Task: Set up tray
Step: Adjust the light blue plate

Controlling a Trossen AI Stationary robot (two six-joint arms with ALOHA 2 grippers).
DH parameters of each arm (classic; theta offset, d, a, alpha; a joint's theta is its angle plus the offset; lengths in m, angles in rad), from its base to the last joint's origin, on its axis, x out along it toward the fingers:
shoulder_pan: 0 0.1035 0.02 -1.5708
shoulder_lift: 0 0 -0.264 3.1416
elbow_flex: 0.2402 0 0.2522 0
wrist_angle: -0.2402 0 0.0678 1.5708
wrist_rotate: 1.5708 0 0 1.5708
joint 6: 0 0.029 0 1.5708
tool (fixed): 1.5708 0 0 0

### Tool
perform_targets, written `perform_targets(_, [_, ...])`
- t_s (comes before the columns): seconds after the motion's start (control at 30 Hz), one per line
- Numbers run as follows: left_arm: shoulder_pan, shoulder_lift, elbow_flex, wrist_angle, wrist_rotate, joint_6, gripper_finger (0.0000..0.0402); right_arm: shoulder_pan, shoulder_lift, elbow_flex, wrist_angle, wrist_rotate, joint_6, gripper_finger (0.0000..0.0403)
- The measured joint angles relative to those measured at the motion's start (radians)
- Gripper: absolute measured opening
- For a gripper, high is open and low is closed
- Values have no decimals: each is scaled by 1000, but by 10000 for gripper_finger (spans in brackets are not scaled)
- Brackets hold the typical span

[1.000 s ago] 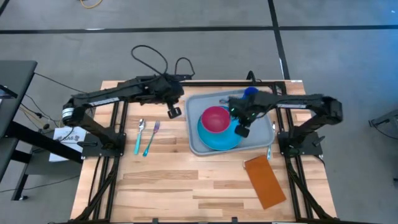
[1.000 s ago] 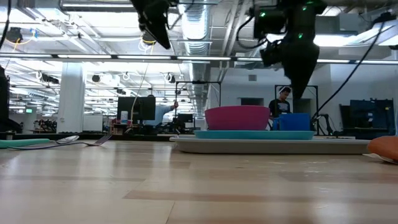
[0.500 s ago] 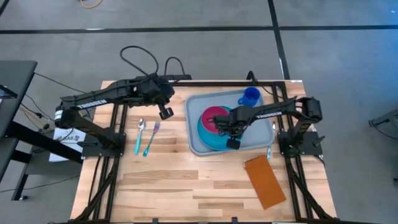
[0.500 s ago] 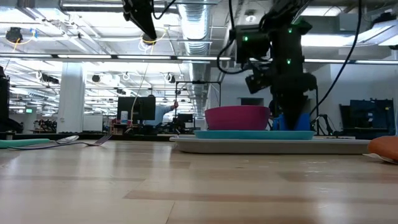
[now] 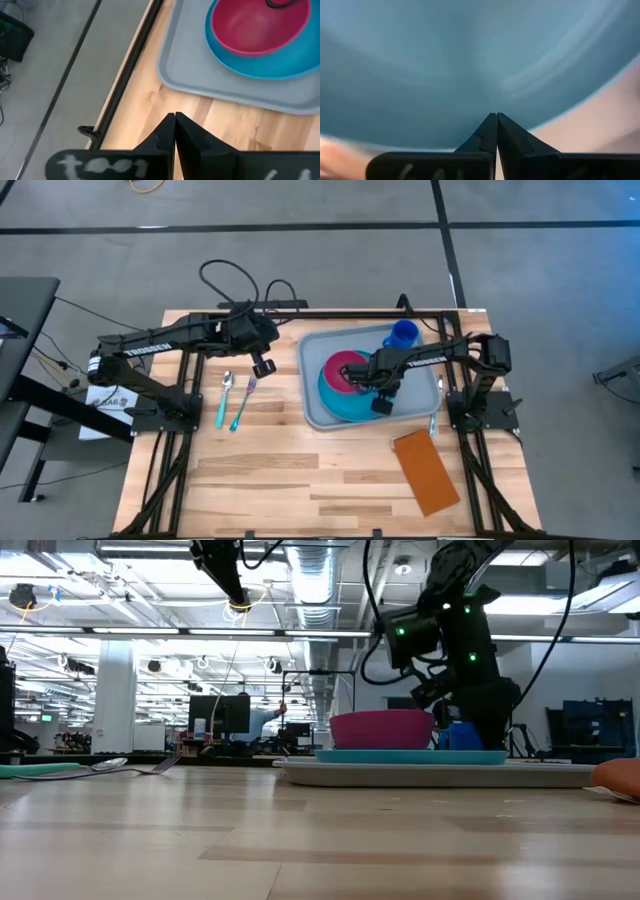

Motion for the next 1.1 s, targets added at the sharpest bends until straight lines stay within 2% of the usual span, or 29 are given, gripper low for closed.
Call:
perform_targets(0.37, [-4, 0, 0, -21, -6, -6, 0, -86, -2, -139, -51, 17, 12, 0])
perform_targets(0.53, [-4, 0, 0, -20, -6, -6, 0, -104, -2, -145, -117, 98, 14, 0])
perform_targets(0.67, [-4, 0, 0, -20, -7, -6, 0, -121, -25, -145, -172, 120, 14, 0])
perform_targets(0.97, [-4, 0, 0, -20, -9, -6, 0, -150, -215, -145, -279, 120, 39, 0])
perform_targets(1.1, [-4, 0, 0, -15, -16, -6, 0, -149, -341, -145, -233, 107, 57, 0])
